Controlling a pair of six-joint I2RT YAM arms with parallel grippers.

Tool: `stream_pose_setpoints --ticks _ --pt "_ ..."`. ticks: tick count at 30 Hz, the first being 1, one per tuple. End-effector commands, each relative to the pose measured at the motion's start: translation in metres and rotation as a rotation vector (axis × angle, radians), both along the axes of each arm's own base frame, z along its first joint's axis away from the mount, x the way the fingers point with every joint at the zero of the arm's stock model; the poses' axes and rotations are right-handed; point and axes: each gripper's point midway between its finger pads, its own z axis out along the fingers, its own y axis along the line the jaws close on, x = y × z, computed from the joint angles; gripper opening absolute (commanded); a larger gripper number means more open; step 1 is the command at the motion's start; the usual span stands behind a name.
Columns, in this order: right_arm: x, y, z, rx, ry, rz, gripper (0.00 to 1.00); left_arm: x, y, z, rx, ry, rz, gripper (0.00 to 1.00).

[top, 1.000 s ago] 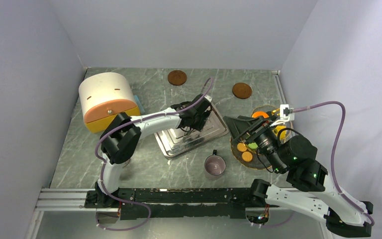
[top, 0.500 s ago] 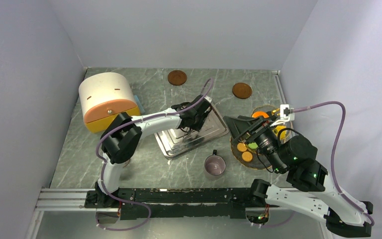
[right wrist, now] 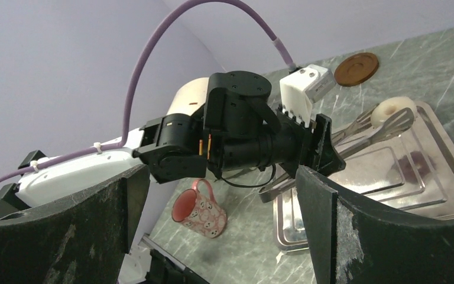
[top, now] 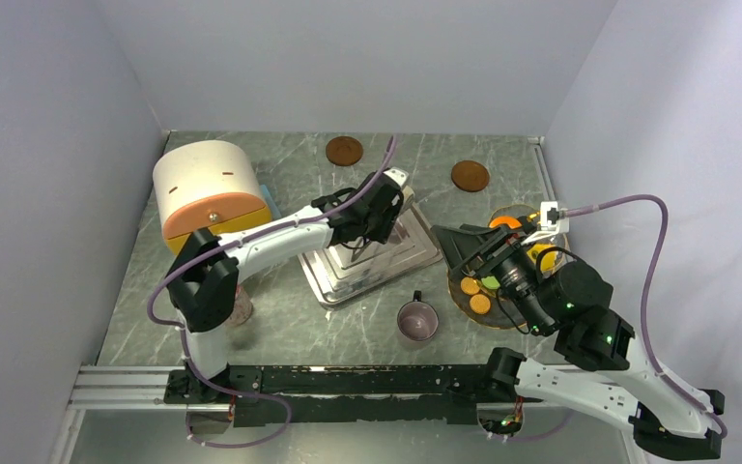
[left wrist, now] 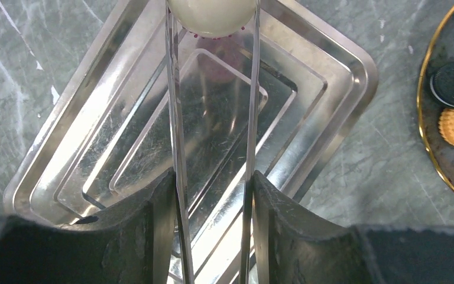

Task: Serve the afternoon tea
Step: Pick up the desert from the tray, then place the desert on the desert table.

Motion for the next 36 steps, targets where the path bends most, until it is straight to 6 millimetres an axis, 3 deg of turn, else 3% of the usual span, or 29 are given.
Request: stream_pose_setpoints --ticks 1,8,15,24,36 --pt "-0.001 -0.004 0.015 0.034 -0.017 -0.005 0.98 -0.016 -0.015 0.019 -0.068 0.014 -0.059 0.44" --pt "-0.003 -0.003 0.014 0.045 -0.011 0.004 0.98 -0.061 -0.052 0.035 -0.143 0.062 -0.181 0.44" --pt "-0.003 -0.003 0.017 0.044 -0.009 0.006 0.98 -0.094 -0.086 0.033 -0.184 0.106 -0.266 0.44" --pt "-0.004 -0.001 0.013 0.052 0.001 0.015 0.98 -0.116 -0.125 0.020 -0.195 0.140 -0.339 0.43" --pt "-0.004 0.001 0.010 0.054 0.004 0.020 0.98 -0.123 -0.151 0.004 -0.234 0.164 -0.378 0.43"
